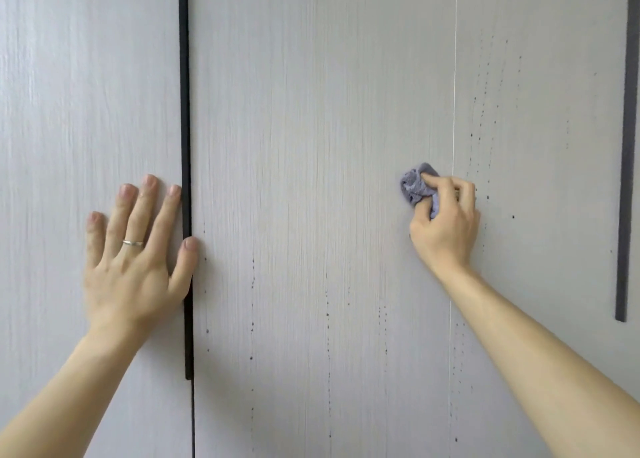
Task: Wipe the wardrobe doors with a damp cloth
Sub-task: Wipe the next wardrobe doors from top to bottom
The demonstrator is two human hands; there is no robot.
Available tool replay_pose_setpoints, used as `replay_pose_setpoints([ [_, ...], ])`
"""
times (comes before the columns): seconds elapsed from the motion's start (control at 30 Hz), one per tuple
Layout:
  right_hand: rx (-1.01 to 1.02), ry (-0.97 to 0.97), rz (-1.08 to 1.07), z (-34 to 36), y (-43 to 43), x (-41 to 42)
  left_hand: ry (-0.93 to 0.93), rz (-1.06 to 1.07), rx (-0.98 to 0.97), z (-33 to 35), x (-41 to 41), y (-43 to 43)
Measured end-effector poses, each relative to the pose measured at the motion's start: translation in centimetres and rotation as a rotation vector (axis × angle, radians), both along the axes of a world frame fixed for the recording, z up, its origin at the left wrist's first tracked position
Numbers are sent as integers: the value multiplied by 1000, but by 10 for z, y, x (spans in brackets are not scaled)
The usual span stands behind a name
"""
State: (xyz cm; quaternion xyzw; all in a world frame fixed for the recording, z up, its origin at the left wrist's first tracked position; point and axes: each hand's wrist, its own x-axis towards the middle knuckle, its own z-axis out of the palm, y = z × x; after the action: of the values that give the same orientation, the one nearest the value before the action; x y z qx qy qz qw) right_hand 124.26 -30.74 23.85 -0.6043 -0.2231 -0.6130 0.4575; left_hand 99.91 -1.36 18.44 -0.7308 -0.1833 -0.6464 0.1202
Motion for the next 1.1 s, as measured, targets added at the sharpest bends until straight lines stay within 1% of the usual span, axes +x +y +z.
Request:
replay_pose_setpoints([
  [0.07, 17, -3, 10, -1, -2, 6, 0, 1, -11, 1, 1, -1],
  [0.17, 45, -8, 41, -43, 0, 5, -12, -16, -47, -3, 1, -5],
  [0.23, -30, -32, 49, -89, 2, -3, -21, -25, -118, -19, 2, -10],
  [0.3, -159, -72, 66, -122, 6, -15, -29, -17, -181, -44, 4, -15],
  [0.37, -240, -101, 76, -119, 5, -20, -30, -9, -199, -60, 6, -17],
  [0.4, -245, -95, 87, -107, 6, -21, -31, -3, -196, -63, 6, -16],
  [0.47, -174, -33, 120, -80, 8, -22, -32, 0, -184, -62, 6, -15],
  [0.53, -50, 32, 174, -62, 12, -24, -42, 4, -175, -61, 6, -14],
  [0.6, -9, 47, 178, -73, 20, -29, -42, 12, -160, -63, 7, -13],
  [0.67, -127, -30, 149, -110, 30, -37, -47, 13, -139, -64, 8, -12],
  [0.73, -331, -166, 74, -146, 34, -47, -53, 25, -125, -64, 8, -9],
  [0.77, -404, -207, 30, -151, 33, -49, -61, 33, -110, -66, 8, -8],
  [0.8, -420, -216, 8, -144, 32, -49, -69, 36, -92, -67, 9, -7],
  [0.83, -382, -191, 2, -128, 33, -49, -73, 37, -85, -67, 10, -6],
  [0.93, -174, -30, 35, -75, 42, -51, -74, 41, -86, -67, 10, -3],
  [1.0, -96, 5, 89, -62, 49, -54, -65, 43, -86, -67, 10, -4],
  [1.03, -96, -4, 95, -67, 53, -56, -65, 44, -85, -67, 10, -4],
  [1.1, -201, -102, 71, -100, 59, -61, -79, 51, -64, -68, 10, -3],
])
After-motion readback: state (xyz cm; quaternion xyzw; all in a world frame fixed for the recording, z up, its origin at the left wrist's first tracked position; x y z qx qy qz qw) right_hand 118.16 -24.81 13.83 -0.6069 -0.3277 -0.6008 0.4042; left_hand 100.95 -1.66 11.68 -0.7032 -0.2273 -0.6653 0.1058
